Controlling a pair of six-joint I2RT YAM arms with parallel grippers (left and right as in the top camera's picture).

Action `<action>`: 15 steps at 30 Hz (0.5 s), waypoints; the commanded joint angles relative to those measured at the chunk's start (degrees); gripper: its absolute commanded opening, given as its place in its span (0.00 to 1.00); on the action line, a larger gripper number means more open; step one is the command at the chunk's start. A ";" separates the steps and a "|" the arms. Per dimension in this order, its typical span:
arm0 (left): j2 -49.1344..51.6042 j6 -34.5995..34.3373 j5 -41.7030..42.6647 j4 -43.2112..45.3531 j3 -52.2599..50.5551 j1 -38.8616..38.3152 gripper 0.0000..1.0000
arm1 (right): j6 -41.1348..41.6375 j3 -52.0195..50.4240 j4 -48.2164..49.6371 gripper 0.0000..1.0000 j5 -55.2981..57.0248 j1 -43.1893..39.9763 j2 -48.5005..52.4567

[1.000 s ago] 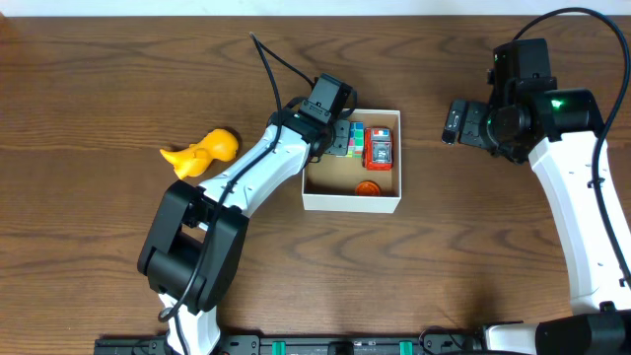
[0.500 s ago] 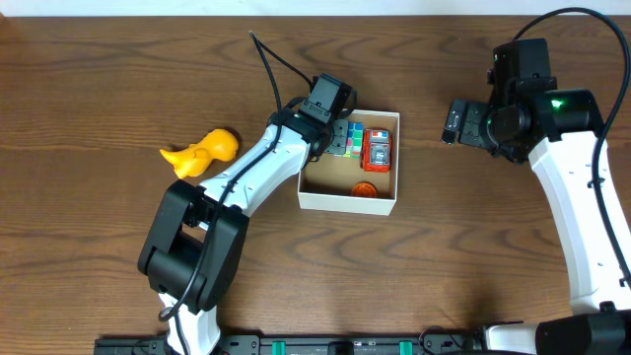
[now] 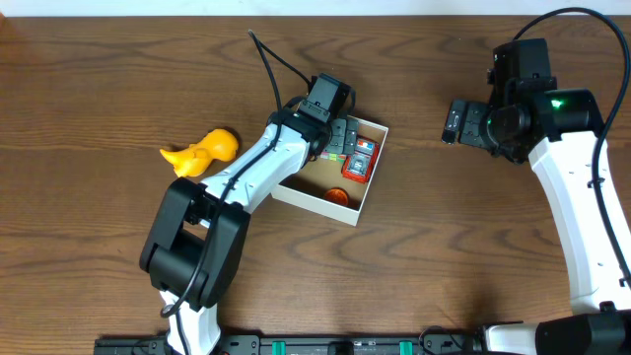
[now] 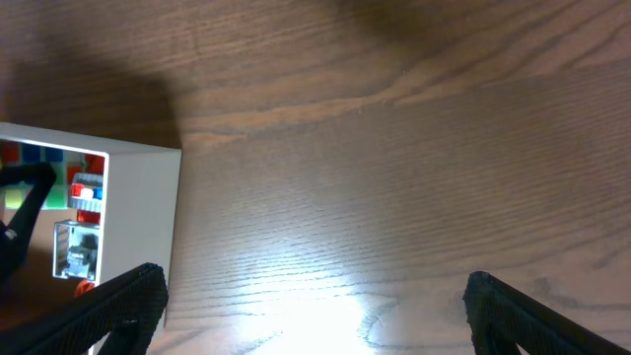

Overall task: Pack container
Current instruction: 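Carry the blue ball right and place it into the box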

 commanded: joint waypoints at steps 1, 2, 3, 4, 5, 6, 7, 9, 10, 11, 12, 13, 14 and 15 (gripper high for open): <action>0.87 0.33 -0.66 -0.39 0.28 0.13 0.98 | -0.74 -0.26 0.11 0.99 0.42 -0.20 0.22; 0.83 0.33 -0.66 -0.46 0.28 0.13 0.98 | -0.74 -0.26 0.11 0.99 0.42 -0.20 0.22; 0.70 0.33 -0.68 -0.57 0.28 0.13 0.98 | -0.74 -0.26 0.09 0.99 0.42 -0.20 0.22; 0.59 0.35 -0.68 -0.59 0.28 0.13 0.98 | -0.74 -0.26 0.11 0.99 0.42 -0.20 0.22; 0.31 0.33 -0.70 -0.57 0.28 0.13 0.98 | -0.74 -0.26 0.11 0.99 0.44 -0.20 0.22; 0.00 0.35 -0.90 -0.55 0.28 0.13 0.98 | -0.74 -0.26 0.11 0.99 0.44 -0.20 0.22; -0.35 0.33 -1.31 -0.55 0.28 0.13 0.98 | -0.74 -0.26 0.11 0.99 0.46 -0.20 0.22; -1.27 0.35 -2.32 -0.57 0.28 0.11 0.98 | -0.92 -0.26 0.09 0.99 0.63 -0.20 0.22; -1.77 0.35 -2.56 -0.59 0.28 0.11 0.98 | -0.94 -0.26 0.04 0.99 0.92 -0.20 0.22; -2.32 0.35 -2.73 -0.68 0.28 0.13 0.98 | -0.98 -0.26 0.02 0.99 1.09 -0.20 0.22; -2.99 0.35 -3.37 -0.83 0.28 0.13 0.98 | -1.14 -0.26 -0.02 0.99 1.07 -0.20 0.22; -3.54 0.37 -4.15 -1.05 0.28 0.11 0.98 | -1.16 -0.26 -0.11 0.99 1.07 -0.20 0.22; -4.15 0.35 -5.05 -1.22 0.31 0.11 0.98 | -1.16 -0.26 -0.13 0.99 1.07 -0.20 0.22; -4.59 0.39 -5.70 -1.42 0.31 0.11 0.98 | -1.16 -0.26 -0.15 0.99 1.07 -0.20 0.22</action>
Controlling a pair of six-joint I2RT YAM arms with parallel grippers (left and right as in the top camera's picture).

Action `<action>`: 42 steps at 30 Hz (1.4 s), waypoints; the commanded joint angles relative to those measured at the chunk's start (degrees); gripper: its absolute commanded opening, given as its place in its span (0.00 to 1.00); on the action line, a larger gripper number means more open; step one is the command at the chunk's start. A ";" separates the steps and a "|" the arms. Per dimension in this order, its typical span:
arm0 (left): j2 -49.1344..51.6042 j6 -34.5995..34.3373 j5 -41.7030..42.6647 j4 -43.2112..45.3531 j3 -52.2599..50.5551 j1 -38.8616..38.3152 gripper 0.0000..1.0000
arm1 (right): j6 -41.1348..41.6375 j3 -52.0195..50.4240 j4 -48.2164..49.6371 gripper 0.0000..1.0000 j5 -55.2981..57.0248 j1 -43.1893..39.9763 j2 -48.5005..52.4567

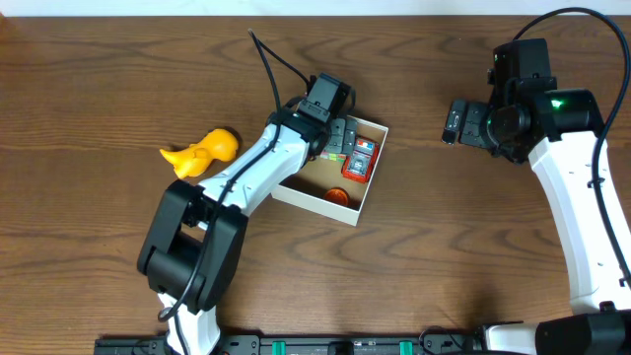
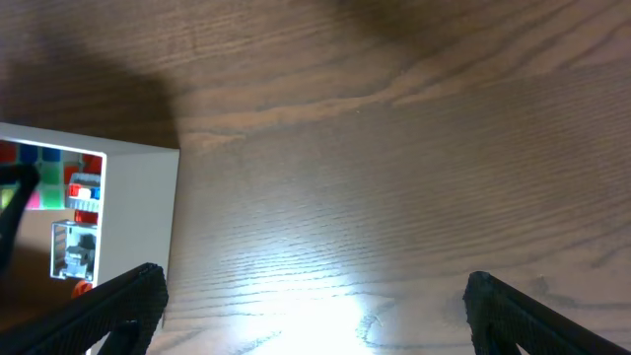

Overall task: Pack container
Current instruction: 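Carry the blue ball right and place it into the box, then move the left gripper back to the yellow dinosaur and grasp it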

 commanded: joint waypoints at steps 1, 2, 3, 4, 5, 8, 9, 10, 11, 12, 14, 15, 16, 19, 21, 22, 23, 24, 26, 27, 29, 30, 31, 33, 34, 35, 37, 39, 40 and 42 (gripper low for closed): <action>-4.13 0.52 -4.42 -0.76 0.31 0.15 0.98 | -1.09 -0.26 -0.09 0.99 0.85 -0.20 0.22; -4.55 0.55 -5.03 -1.01 0.31 0.15 0.98 | -1.09 -0.26 -0.09 0.99 0.85 -0.20 0.22; -5.01 0.55 -5.22 -1.27 0.28 0.15 0.98 | -1.09 -0.26 -0.11 0.99 0.85 -0.20 0.22; -5.35 0.55 -5.20 -1.57 0.31 0.15 0.98 | -1.09 -0.26 -0.11 0.99 0.85 -0.20 0.22; -5.79 0.55 -5.22 -1.90 0.31 0.15 0.98 | -1.09 -0.26 -0.13 0.99 0.85 -0.20 0.22; -6.99 0.55 -7.10 -2.78 0.31 0.15 0.98 | -1.29 -0.26 -0.48 0.99 0.85 -0.20 0.22; -7.91 0.74 -8.00 -3.19 0.31 0.15 0.98 | -1.31 -0.26 -0.55 0.99 0.85 -0.20 0.22; -8.37 1.01 -8.00 -3.50 0.31 0.15 0.98 | -1.57 -0.26 -0.55 0.99 0.85 -0.20 0.22; -8.83 0.98 -8.00 -4.22 0.31 0.15 0.98 | -1.73 -0.26 -0.52 0.99 0.87 -0.20 0.22; -9.31 0.96 -8.00 -5.35 0.28 0.15 0.98 | -1.73 -0.26 -0.55 0.99 0.87 -0.20 0.22; -10.05 0.94 -8.00 -9.03 0.31 0.15 0.98 | -1.77 -0.26 -0.57 0.99 0.87 -0.20 0.22; -10.19 0.92 -8.07 -11.41 0.31 0.17 0.98 | -2.14 -0.26 -0.57 0.99 0.85 -0.20 0.22; -10.36 0.31 -8.72 -13.94 0.28 0.31 0.98 | -2.45 -0.26 -0.61 0.99 0.85 -0.20 0.22; -10.51 -5.42 -11.85 -22.18 0.28 1.01 0.98 | -3.82 -0.26 -0.92 0.99 0.83 -0.20 0.22; -10.60 -7.61 -12.02 -26.77 0.28 1.86 0.98 | -4.72 -0.26 -1.18 0.99 0.83 -0.20 0.22; -10.60 -8.33 -12.02 -28.63 0.28 2.27 0.98 | -4.72 -0.26 -1.36 0.99 0.83 -0.20 0.22; -10.60 -8.72 -12.02 -30.16 0.28 2.78 0.98 | -4.72 -0.26 -1.44 0.97 0.81 -0.20 0.22; -10.60 -8.72 -12.02 -31.36 0.28 3.26 0.98 | -4.72 -0.26 -1.53 0.95 0.81 -0.20 0.22; -10.60 -8.79 -12.04 -32.83 0.28 4.35 0.98 | -4.72 -0.26 -1.66 0.84 0.81 -0.20 0.22; -10.60 -9.22 -12.04 -33.03 0.28 4.98 0.98 | -4.72 -0.26 -1.81 0.73 0.81 -0.17 0.22; -10.60 -10.19 -12.04 -32.87 0.28 6.43 0.98 | -4.79 -0.26 -2.14 0.44 0.79 -0.17 0.22; -10.60 -10.23 -12.07 -32.20 0.28 7.89 0.98 | -5.40 -0.26 -2.43 0.26 0.72 -0.17 0.22; -10.60 -10.23 -12.07 -31.74 0.28 8.59 0.98 | -5.68 -0.26 -2.49 0.20 0.59 -0.17 0.22; -10.60 -10.23 -12.07 -30.67 0.28 10.03 0.98 | -5.81 -0.26 -2.73 0.11 0.59 -0.17 0.22; -10.60 -10.21 -12.07 -30.08 0.28 10.69 0.98 | -5.81 -0.26 -2.86 0.07 0.57 -0.17 0.22; -10.60 -10.21 -12.07 -29.44 0.28 11.26 0.98 | -5.81 -0.26 -2.95 0.04 0.57 -0.17 0.22; -10.58 -10.19 -12.07 -28.09 0.28 12.44 0.98 | -6.08 -0.26 -3.32 0.02 0.09 -0.13 0.22; -10.58 -10.14 -12.00 -27.21 0.28 13.11 0.98 | -7.21 -0.31 -3.43 0.02 -1.68 -0.13 0.24; -10.60 -9.90 -11.98 -27.12 0.28 13.27 0.98 | -7.32 -0.39 -3.43 0.02 -1.99 -0.13 0.24; -10.60 -9.55 -11.72 -27.36 0.28 13.27 0.98 | -7.37 -0.70 -3.43 0.02 -1.97 -0.13 0.24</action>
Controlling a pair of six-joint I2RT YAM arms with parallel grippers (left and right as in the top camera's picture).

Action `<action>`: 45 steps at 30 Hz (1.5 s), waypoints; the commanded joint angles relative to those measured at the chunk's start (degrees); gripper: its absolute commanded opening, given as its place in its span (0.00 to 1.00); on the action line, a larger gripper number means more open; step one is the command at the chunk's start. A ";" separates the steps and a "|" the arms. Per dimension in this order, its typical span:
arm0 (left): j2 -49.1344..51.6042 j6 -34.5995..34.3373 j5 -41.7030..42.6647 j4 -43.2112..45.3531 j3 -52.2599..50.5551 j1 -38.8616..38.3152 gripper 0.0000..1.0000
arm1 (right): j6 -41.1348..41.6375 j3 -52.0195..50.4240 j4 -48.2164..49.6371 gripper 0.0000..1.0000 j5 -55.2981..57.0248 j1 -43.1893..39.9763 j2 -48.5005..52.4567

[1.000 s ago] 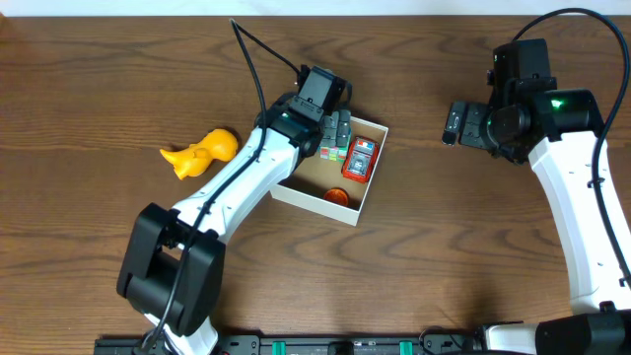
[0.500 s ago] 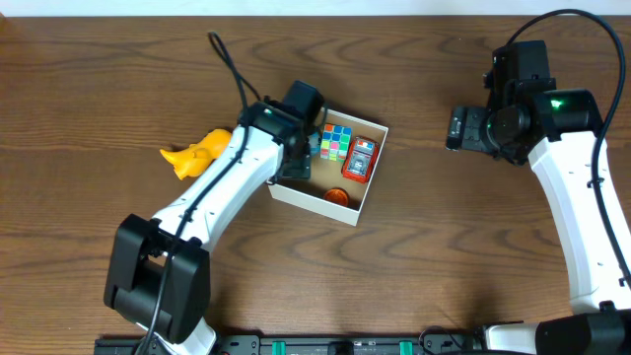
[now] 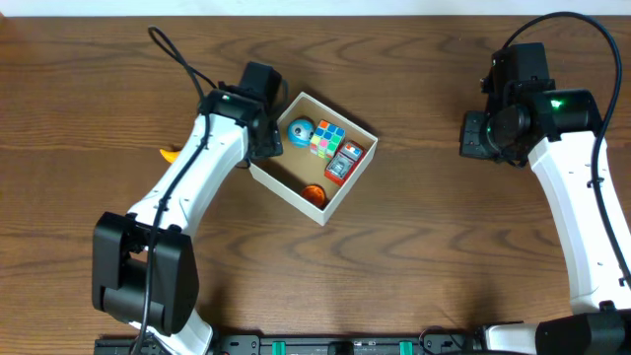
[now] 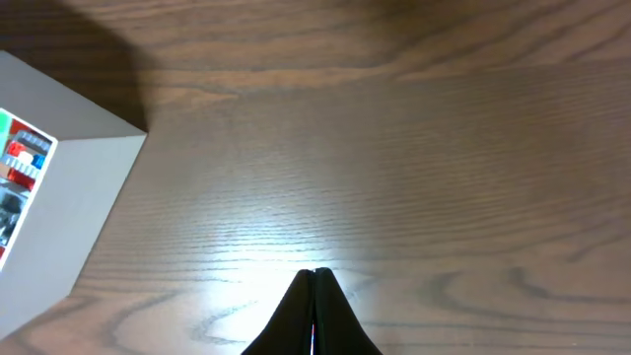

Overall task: Pack container
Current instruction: 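Move the left gripper back to the yellow dinosaur and grasp it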

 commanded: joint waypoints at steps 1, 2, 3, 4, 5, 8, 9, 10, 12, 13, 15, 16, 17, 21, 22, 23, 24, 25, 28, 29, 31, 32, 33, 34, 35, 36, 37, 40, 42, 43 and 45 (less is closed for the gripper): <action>-1.05 -0.26 -0.33 -0.52 0.33 0.37 0.98 | -1.55 -0.63 -0.04 0.03 -1.27 -0.15 0.22; -1.05 -0.26 0.79 -0.59 0.33 0.22 0.98 | -1.55 -0.90 0.04 0.03 -1.27 -0.15 0.22; -1.05 -0.26 2.03 -0.61 0.33 0.11 0.98 | -1.55 -1.11 0.15 0.03 -1.27 -0.15 0.22; -1.05 -0.28 3.41 -0.59 0.33 -0.02 0.98 | -1.55 -1.27 0.17 0.03 -1.27 -0.15 0.22; -1.05 -0.28 4.46 -0.59 0.33 -0.22 0.98 | -1.55 -1.33 0.15 0.04 -1.25 -0.15 0.22; -1.05 -0.31 7.06 -1.01 0.33 -1.03 0.98 | -1.55 -1.40 0.33 0.03 -1.25 -0.17 0.22; -1.05 -0.31 7.82 -1.25 0.33 -1.36 0.98 | -1.55 -1.40 0.44 0.03 -1.27 -0.17 0.22; -1.05 -0.28 8.33 -1.75 0.33 -1.75 0.98 | -1.55 -1.40 0.50 0.04 -1.27 -0.17 0.22; -1.05 0.07 8.35 -2.95 0.33 -2.58 0.98 | -1.55 -1.40 0.48 0.03 -1.27 -0.17 0.22; -1.05 1.16 8.35 -3.08 0.33 -2.80 0.98 | -1.57 -1.40 0.48 0.01 -1.27 -0.17 0.22; -1.07 2.36 6.49 -3.08 0.33 -2.95 0.98 | -1.64 -1.42 0.46 0.01 -1.33 -0.15 0.22; -1.16 2.84 5.25 -2.93 0.33 -2.93 0.98 | -1.66 -1.42 0.46 0.01 -1.31 -0.15 0.22; -1.27 4.79 4.76 -2.49 0.33 -2.89 0.98 | -1.75 -1.42 0.46 0.01 -1.31 -0.15 0.22; -3.02 14.10 4.46 0.31 0.35 -2.89 0.98 | -1.75 -1.42 0.46 0.01 -1.31 -0.15 0.22; -3.96 15.58 4.46 1.25 0.35 -2.89 0.98 | -1.75 -1.42 0.46 0.01 -1.31 -0.15 0.22; -4.85 16.76 4.48 2.21 0.35 -2.73 0.98 | -1.73 -1.42 0.42 0.01 -1.31 -0.15 0.22; -5.92 17.88 4.50 3.10 0.35 -2.51 0.98 | -1.73 -1.42 0.31 0.01 -1.31 -0.15 0.22; -7.23 18.78 4.50 4.15 0.35 -2.05 0.98 | -1.73 -1.42 0.24 0.01 -1.31 -0.15 0.22; -9.88 20.68 4.52 6.80 0.35 0.26 0.98 | -1.75 -1.42 -0.13 0.01 -1.31 -0.15 0.22; -10.27 20.87 4.52 7.39 0.35 1.62 0.98 | -1.75 -1.42 -0.24 0.01 -1.31 -0.15 0.22; -9.99 20.81 5.09 7.63 0.35 4.35 0.98 | -1.73 -1.42 -0.44 0.01 -1.31 -0.15 0.22; -9.29 20.83 6.34 7.63 0.35 5.88 0.99 | -1.73 -1.42 -0.55 0.01 -1.33 -0.15 0.22; -8.46 20.83 7.61 7.61 0.33 7.04 0.93 | -1.73 -1.42 -0.61 0.01 -1.36 -0.15 0.22; -7.50 20.81 8.76 7.61 0.33 8.09 0.89 | -1.73 -1.42 -0.63 0.01 -1.42 -0.15 0.22; -6.38 20.79 9.75 7.61 0.33 8.92 0.85 | -1.73 -1.42 -0.63 0.01 -1.57 -0.15 0.22; -5.07 20.76 10.71 7.63 0.33 9.55 0.82 | -1.73 -1.42 -0.63 0.01 -1.75 -0.15 0.22; -3.98 20.76 11.28 7.61 0.33 9.90 0.78 | -1.73 -1.42 -0.63 0.01 -1.75 -0.15 0.22; -1.01 20.79 12.50 7.54 0.33 9.84 0.64 | -1.73 -1.42 -0.83 0.01 -1.75 -0.15 0.22; 0.33 20.79 12.52 7.56 0.33 9.49 0.57 | -1.73 -1.42 -1.01 0.01 -1.75 -0.15 0.22; 0.76 20.79 12.52 7.58 0.33 9.29 0.54 | -1.73 -1.42 -1.05 0.01 -1.75 -0.15 0.22; 1.40 20.81 12.52 7.58 0.33 8.87 0.42 | -1.73 -1.42 -1.09 0.01 -1.75 -0.15 0.22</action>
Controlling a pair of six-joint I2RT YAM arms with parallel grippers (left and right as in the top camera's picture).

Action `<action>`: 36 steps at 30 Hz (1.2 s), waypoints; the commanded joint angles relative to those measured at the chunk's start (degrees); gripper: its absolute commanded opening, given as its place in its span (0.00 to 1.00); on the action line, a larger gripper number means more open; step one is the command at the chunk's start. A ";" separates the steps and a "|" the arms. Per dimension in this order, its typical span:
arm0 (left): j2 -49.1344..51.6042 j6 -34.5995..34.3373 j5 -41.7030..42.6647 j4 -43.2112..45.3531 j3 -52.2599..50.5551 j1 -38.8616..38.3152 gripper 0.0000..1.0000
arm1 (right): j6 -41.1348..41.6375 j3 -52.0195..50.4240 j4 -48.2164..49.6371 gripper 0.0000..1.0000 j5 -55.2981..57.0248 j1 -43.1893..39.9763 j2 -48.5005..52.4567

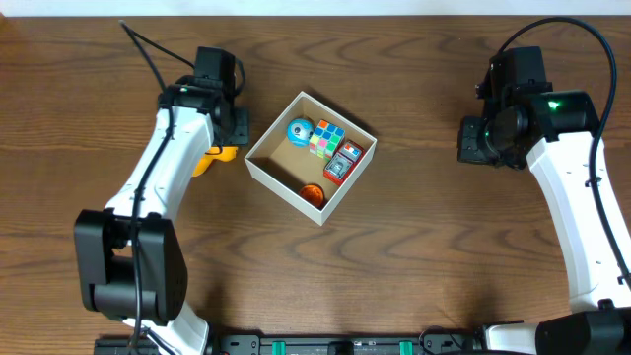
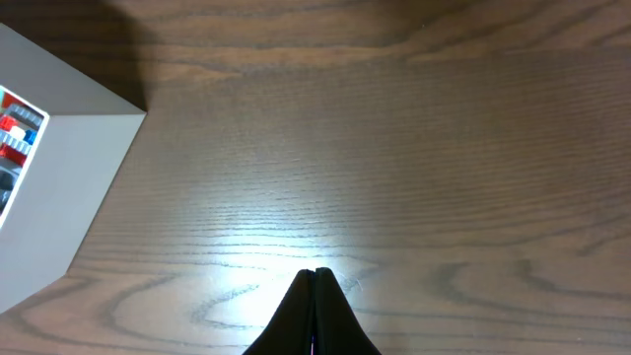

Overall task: Pack container
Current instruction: 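Move the left gripper back to the yellow dinosaur and grasp it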

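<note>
The white box (image 1: 264,174) sits mid-table, turned diamond-wise. Inside lie a blue ball (image 1: 299,129), a colourful cube (image 1: 326,139), a red toy car (image 1: 342,164) and a small orange piece (image 1: 313,194). A yellow duck toy (image 1: 218,157) lies left of the box, partly covered by my left arm. My left gripper (image 1: 229,126) hangs just above the duck; whether its jaws are open is hidden. My right gripper (image 2: 315,275) is shut on nothing, over bare wood to the right of the box (image 2: 59,187); the overhead view shows this gripper (image 1: 469,140) far right.
Brown wooden table (image 1: 424,256). The left arm's black cable (image 1: 148,47) runs along the far left. The right arm (image 1: 582,207) stretches down the right side.
My left gripper has moved from the box's left wall up and to the left, and is now over the yellow duck. The box and the shut right gripper have stayed where they were.
At first my left gripper was in the box's far corner and my right gripper was open. Later the box stood further left and turned, the left gripper outside its left wall, the right gripper shut. Now the left gripper is above the duck.
</note>
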 commanded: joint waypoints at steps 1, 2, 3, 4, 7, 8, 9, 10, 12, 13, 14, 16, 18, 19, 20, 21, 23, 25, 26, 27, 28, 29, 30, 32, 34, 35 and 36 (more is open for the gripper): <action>0.68 0.26 1.27 -0.15 0.20 -0.85 0.37 | -0.57 -0.31 -0.20 0.01 -0.37 -0.15 0.22; 0.90 0.26 1.27 -0.33 0.20 -0.98 0.33 | -0.55 -0.31 -0.22 0.01 -0.37 -0.15 0.22; 0.96 0.24 1.55 -0.72 0.20 -1.14 0.29 | -0.57 -0.31 -0.22 0.01 -0.39 -0.15 0.22; 1.03 0.26 2.32 -1.14 0.17 -1.25 0.29 | -0.57 -0.31 -0.24 0.01 -0.39 -0.15 0.22; 1.11 0.22 5.01 -2.73 -0.33 -1.42 0.29 | -0.57 -0.31 -0.39 0.01 -0.39 -0.15 0.22; 1.11 0.20 6.10 -3.19 -0.66 -1.44 0.28 | -0.57 -0.31 -0.46 0.01 -0.39 -0.15 0.22; 1.11 0.20 7.72 -3.54 -1.25 -1.57 0.28 | -0.57 -0.31 -0.55 0.01 -0.37 -0.15 0.22; 1.11 0.20 8.74 -3.78 -1.84 -1.75 0.28 | -0.57 -0.31 -0.57 0.01 -0.37 -0.15 0.22; 1.14 0.17 9.44 -4.20 -3.41 -2.38 0.28 | -0.57 -0.31 -0.57 0.01 -0.37 -0.15 0.22; 1.16 0.02 9.44 -4.46 -4.09 -2.73 0.27 | -0.57 -0.31 -0.59 0.01 -0.37 -0.15 0.22; 1.18 0.02 9.46 -4.81 -4.70 -3.10 0.26 | -0.57 -0.31 -0.61 0.01 -0.37 -0.15 0.22; 1.18 -0.04 10.10 -6.16 -5.38 -4.11 0.24 | -0.59 -0.31 -0.61 0.01 -0.37 -0.15 0.22; 1.18 -0.46 10.82 -8.39 -5.40 -5.35 0.23 | -0.61 -0.31 -0.61 0.01 -0.37 -0.15 0.22; 1.18 -0.46 11.65 -9.44 -5.40 -5.97 0.23 | -0.61 -0.31 -0.61 0.01 -0.37 -0.15 0.22; 1.18 -0.48 12.74 -10.49 -5.40 -6.58 0.22 | -0.61 -0.31 -0.61 0.01 -0.37 -0.15 0.22; 1.18 -0.68 13.84 -11.52 -5.40 -7.26 0.22 | -0.59 -0.31 -0.61 0.01 -0.37 -0.15 0.22; 1.18 -1.14 16.06 -13.46 -5.40 -8.76 0.21 | -0.61 -0.31 -0.61 0.01 -0.35 -0.15 0.22; 1.18 -2.23 16.41 -15.15 -5.40 -10.34 0.21 | -0.61 -0.31 -0.66 0.01 -0.37 -0.15 0.22; 1.18 -2.43 16.41 -15.78 -5.40 -11.04 0.21 | -0.63 -0.31 -0.74 0.01 -0.35 -0.15 0.22; 1.18 -2.43 16.41 -16.26 -5.40 -11.67 0.21 | -0.66 -0.31 -0.76 0.01 -0.35 -0.15 0.22; 1.18 -2.40 16.41 -16.68 -5.40 -12.28 0.21 | -1.07 -0.31 -0.79 0.01 -0.35 -0.15 0.22; 1.18 -2.43 16.39 -16.90 -5.40 -12.70 0.21 | -1.25 -0.31 -0.79 0.01 -0.35 -0.15 0.22; 1.18 -2.43 16.41 -16.96 -5.40 -13.00 0.21 | -1.25 -0.31 -0.79 0.01 -0.35 -0.15 0.22; 1.18 -2.80 16.39 -17.00 -5.40 -13.25 0.21 | -1.25 -0.31 -0.81 0.01 -0.35 -0.15 0.22; 1.18 -3.23 16.37 -17.11 -5.40 -13.22 0.21 | -1.49 -0.31 -0.83 0.01 -0.37 -0.15 0.22; 1.18 -3.23 15.72 -17.14 -5.40 -13.14 0.21 | -1.73 -0.31 -0.92 0.01 -0.37 -0.15 0.22; 1.09 -3.21 14.56 -17.18 -5.40 -13.05 0.21 | -2.08 -0.31 -1.03 0.01 -0.37 -0.15 0.22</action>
